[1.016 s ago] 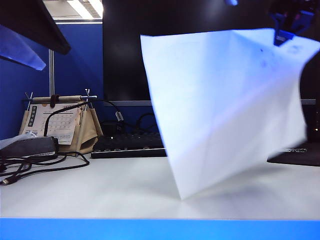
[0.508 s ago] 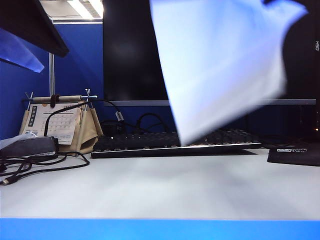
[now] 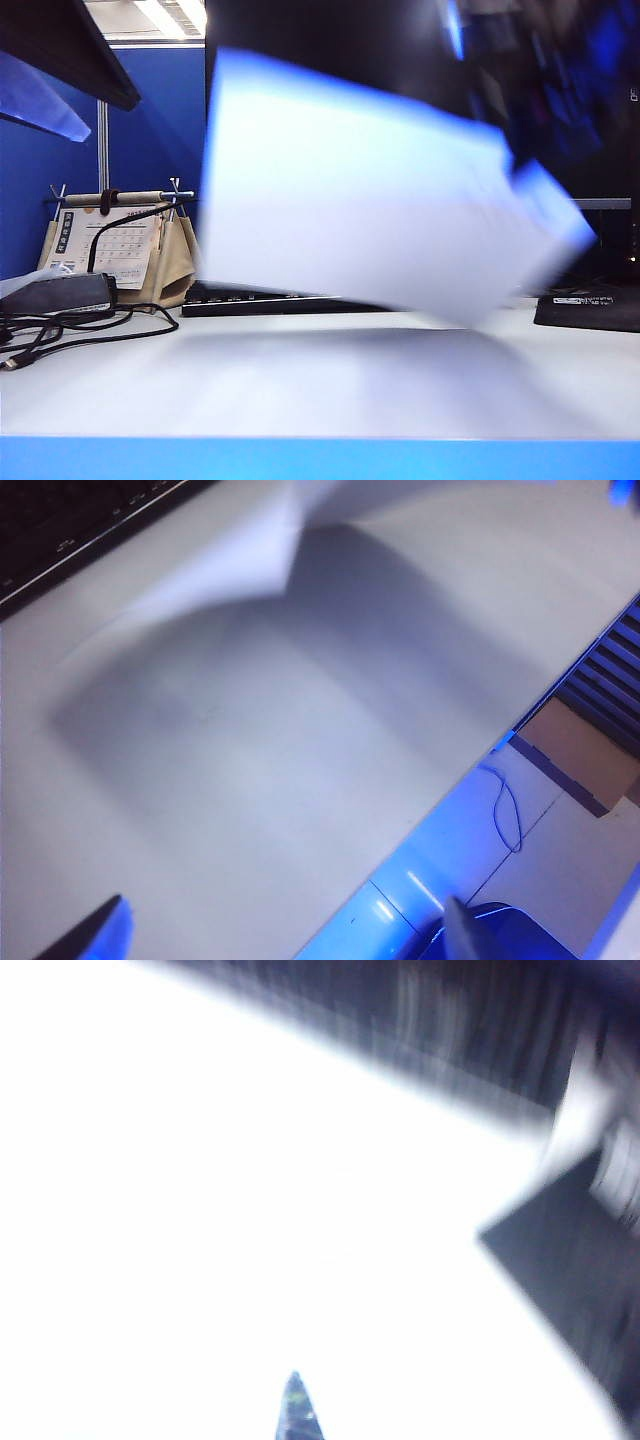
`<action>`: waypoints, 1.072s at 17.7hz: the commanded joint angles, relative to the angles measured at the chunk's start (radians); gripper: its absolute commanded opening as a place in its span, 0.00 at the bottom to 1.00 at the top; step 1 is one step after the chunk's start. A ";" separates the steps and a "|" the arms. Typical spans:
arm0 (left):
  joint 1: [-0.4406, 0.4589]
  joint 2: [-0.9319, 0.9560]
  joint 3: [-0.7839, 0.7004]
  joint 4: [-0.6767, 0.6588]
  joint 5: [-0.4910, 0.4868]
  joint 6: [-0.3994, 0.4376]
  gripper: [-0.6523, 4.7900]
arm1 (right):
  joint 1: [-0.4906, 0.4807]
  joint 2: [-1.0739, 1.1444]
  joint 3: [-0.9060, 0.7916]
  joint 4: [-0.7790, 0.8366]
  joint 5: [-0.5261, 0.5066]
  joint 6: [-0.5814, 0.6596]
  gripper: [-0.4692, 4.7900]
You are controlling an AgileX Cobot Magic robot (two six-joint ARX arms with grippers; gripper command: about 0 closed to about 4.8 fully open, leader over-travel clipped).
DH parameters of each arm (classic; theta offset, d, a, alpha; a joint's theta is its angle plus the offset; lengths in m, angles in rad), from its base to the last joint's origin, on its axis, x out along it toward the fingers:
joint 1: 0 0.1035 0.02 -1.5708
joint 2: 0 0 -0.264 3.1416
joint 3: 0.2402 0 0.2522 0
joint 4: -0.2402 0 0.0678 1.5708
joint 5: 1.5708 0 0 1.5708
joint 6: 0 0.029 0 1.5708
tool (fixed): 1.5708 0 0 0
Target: Put a wrinkled paper upside down.
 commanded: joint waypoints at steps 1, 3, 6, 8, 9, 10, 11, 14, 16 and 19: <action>0.000 0.000 0.009 0.012 0.000 -0.003 0.87 | 0.000 -0.006 -0.122 0.009 0.011 0.061 0.08; 0.000 0.000 0.009 0.024 0.000 0.000 0.87 | -0.001 -0.002 -0.138 0.006 -0.014 0.078 0.08; 0.000 0.000 0.009 0.044 0.000 0.000 0.87 | -0.001 0.006 -0.138 -0.006 -0.128 0.078 0.08; 0.000 0.000 0.009 0.048 0.000 0.000 0.87 | -0.001 0.031 -0.142 -0.025 -0.179 0.083 0.08; 0.000 0.000 0.009 0.046 0.000 0.000 0.87 | -0.001 0.053 -0.151 -0.032 -0.198 0.091 0.08; 0.000 0.000 0.009 0.040 0.000 0.000 0.87 | -0.001 0.082 -0.166 -0.035 -0.193 0.105 0.08; 0.000 0.000 0.009 0.033 0.000 0.000 0.87 | -0.001 0.109 -0.186 -0.030 -0.193 0.109 0.08; 0.000 0.000 0.009 0.016 0.001 -0.001 0.87 | -0.001 0.148 -0.203 -0.025 -0.186 0.135 0.34; 0.000 0.000 0.009 0.015 0.000 0.000 0.87 | -0.001 0.148 -0.198 -0.009 -0.186 0.138 0.57; 0.000 0.000 0.009 0.018 0.000 0.000 0.87 | -0.001 0.146 -0.192 -0.010 -0.208 0.138 0.62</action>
